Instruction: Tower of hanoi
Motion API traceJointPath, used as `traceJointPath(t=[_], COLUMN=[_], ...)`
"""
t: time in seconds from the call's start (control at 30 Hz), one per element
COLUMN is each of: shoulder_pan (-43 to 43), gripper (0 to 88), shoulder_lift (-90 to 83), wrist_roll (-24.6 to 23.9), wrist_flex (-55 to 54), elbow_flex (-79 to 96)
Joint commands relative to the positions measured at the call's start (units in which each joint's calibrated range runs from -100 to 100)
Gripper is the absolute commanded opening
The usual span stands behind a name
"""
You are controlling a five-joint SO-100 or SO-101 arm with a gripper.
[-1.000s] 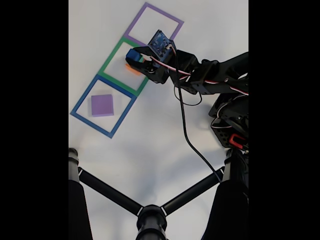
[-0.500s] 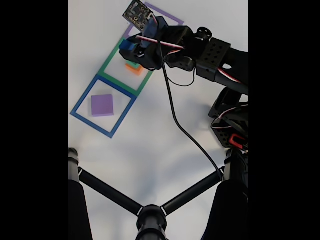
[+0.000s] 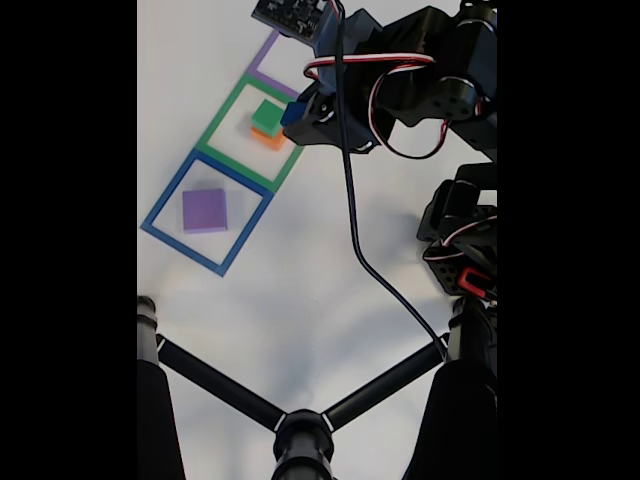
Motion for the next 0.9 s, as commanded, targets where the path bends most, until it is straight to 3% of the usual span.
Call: traceJointPath(t=[0.0,0.2,0.33,0.63,0.87], shoulder_pan=[-3.2,-6.93,-7.7,-10.29,-12.65], gripper=[2.5,2.6,2.6,2.6,2.6], shoulder_lift=[-2.96,-4.72,-6.08,-4.48,9.63], wrist_roll=[-1.55,0.28,4.7,4.7,4.7], wrist_flex=[2.74,2.98,-6.89,-48.98,-85.81], elbow_flex=[-3.99,-0.26,11.28,42.63,56.44])
